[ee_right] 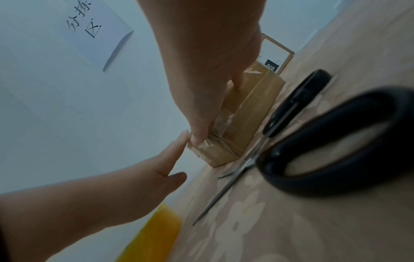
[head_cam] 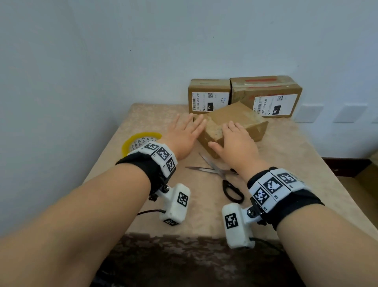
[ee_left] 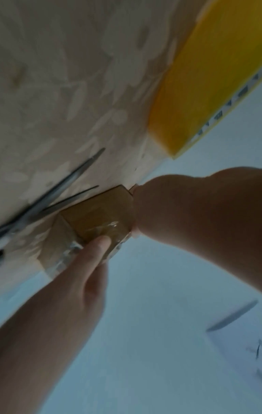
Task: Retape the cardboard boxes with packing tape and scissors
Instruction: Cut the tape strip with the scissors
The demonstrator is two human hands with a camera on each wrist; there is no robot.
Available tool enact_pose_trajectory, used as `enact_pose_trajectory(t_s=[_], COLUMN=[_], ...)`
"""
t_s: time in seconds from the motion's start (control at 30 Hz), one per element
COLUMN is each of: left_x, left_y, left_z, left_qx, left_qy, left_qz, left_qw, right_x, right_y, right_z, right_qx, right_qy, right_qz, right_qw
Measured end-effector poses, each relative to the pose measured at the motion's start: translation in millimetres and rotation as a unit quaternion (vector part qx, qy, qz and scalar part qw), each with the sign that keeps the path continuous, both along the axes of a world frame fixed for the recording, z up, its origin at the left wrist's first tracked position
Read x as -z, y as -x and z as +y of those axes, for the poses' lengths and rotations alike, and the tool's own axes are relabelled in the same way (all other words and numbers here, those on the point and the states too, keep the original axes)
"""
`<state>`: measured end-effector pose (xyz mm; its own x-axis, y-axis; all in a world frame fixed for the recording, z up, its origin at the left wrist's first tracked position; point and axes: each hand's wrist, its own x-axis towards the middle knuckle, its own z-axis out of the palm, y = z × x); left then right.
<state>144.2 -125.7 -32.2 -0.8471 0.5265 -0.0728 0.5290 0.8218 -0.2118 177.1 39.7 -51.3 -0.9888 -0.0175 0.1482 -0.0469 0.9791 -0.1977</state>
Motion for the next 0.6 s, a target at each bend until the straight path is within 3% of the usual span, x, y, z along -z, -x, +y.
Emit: enact_pose_trajectory(t_s=[0.07, 0.13, 0.2, 0.3, 0.47, 0.5, 0.53, 0.6], left_x=[0, -6, -10, -2, 4, 2, 8, 20], left_y=[4, 0, -3, -3, 7, 8, 14, 28], left_z=[-5, -3, 4, 20, 44, 46, 47, 44], left_qx=[-0.039, -0.09, -0.154, -0.239, -0.275, -0.286, -0.303, -0.324], left_qy=[-0.096, -0.269, -0.41, -0.543, -0.658, -0.669, -0.664, -0.639], left_qz=[-0.04, -0.086, -0.154, -0.298, -0.341, -0.336, -0.315, -0.264], left_qw=[0.994, 0.955, 0.886, 0.748, 0.612, 0.598, 0.606, 0.646], right_x=[-2, -3, -3, -1, -2, -4, -6, -10], right_y=[-3, -7, -10, -9, -12, -14, -15, -17], right_z=[1, 4, 9, 15, 18, 19, 19, 22], right_qx=[-0.003, -0.02, -0.037, -0.056, -0.064, -0.061, -0.058, -0.058], right_qy=[0.007, 0.01, 0.027, 0.09, 0.129, 0.13, 0.131, 0.136], right_qz=[0.014, 0.019, 0.034, 0.08, 0.11, 0.109, 0.104, 0.094], right_qw=[1.0, 1.0, 0.998, 0.991, 0.983, 0.984, 0.984, 0.985])
